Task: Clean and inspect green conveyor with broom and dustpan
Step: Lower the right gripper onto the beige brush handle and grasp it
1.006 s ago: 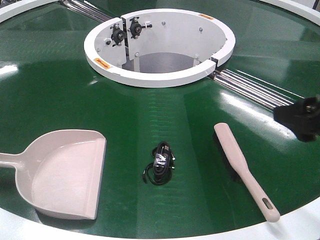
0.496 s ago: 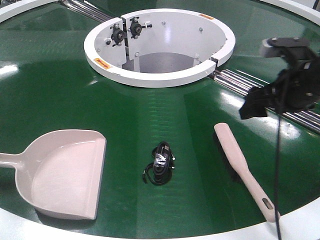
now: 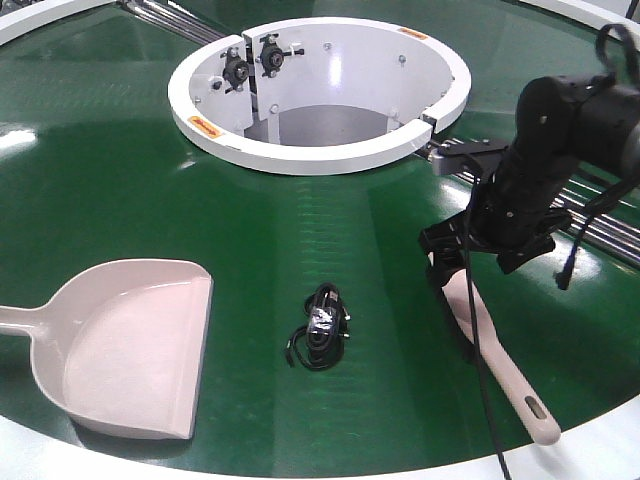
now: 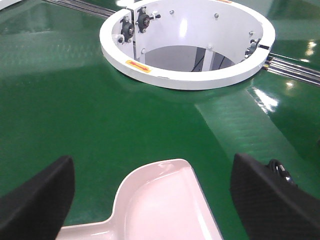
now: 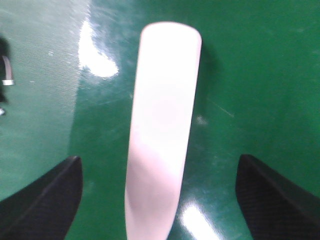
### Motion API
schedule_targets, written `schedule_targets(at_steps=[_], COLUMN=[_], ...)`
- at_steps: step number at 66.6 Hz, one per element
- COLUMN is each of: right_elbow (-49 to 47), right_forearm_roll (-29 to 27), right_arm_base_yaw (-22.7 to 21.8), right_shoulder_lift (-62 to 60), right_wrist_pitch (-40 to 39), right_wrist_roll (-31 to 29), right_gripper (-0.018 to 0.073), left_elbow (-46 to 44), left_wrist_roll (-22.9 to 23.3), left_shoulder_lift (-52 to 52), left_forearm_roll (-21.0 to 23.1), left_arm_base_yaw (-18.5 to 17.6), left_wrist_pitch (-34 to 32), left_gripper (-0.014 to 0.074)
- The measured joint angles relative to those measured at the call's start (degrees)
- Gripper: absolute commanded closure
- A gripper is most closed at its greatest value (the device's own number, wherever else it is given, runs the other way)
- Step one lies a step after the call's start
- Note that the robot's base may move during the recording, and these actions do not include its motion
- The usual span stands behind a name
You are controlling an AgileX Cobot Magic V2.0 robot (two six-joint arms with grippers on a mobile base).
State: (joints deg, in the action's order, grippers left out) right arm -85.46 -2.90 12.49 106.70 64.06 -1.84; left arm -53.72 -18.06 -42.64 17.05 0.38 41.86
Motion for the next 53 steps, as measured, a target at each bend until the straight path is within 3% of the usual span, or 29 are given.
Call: schedule_targets(at_steps=[22,33,41,53], right_elbow=[-1.7,-1.8,-1.8,-1.8], right_forearm_roll=[0.3,0.4,0.4,0.3], right_arm_base_yaw=[0.0,0.0,0.0,0.0], right_shoulder_lift=[5.6,7.4,8.3,8.6], right_wrist_pitch=[-0.1,-1.0,-2.0,-3.4], right_wrist_roll=[0.2,0.2,0.2,1.1], right_gripper=[-0.0027,0.0024,0.0153,0.051], left_elbow=[0.0,0.0,0.0,0.0], left_wrist_roll=[0.0,0.0,0.0,0.0], left_shoulder_lift=[0.0,0.0,0.0,0.0], left_forearm_roll=[0.0,0.0,-0.1,-0.1], left_arm_base_yaw=[0.0,0.0,0.0,0.0], left_wrist_pitch=[1.1,1.5,1.7,1.9], left_gripper=[0.0006,0.0006,0.0006,0.0006])
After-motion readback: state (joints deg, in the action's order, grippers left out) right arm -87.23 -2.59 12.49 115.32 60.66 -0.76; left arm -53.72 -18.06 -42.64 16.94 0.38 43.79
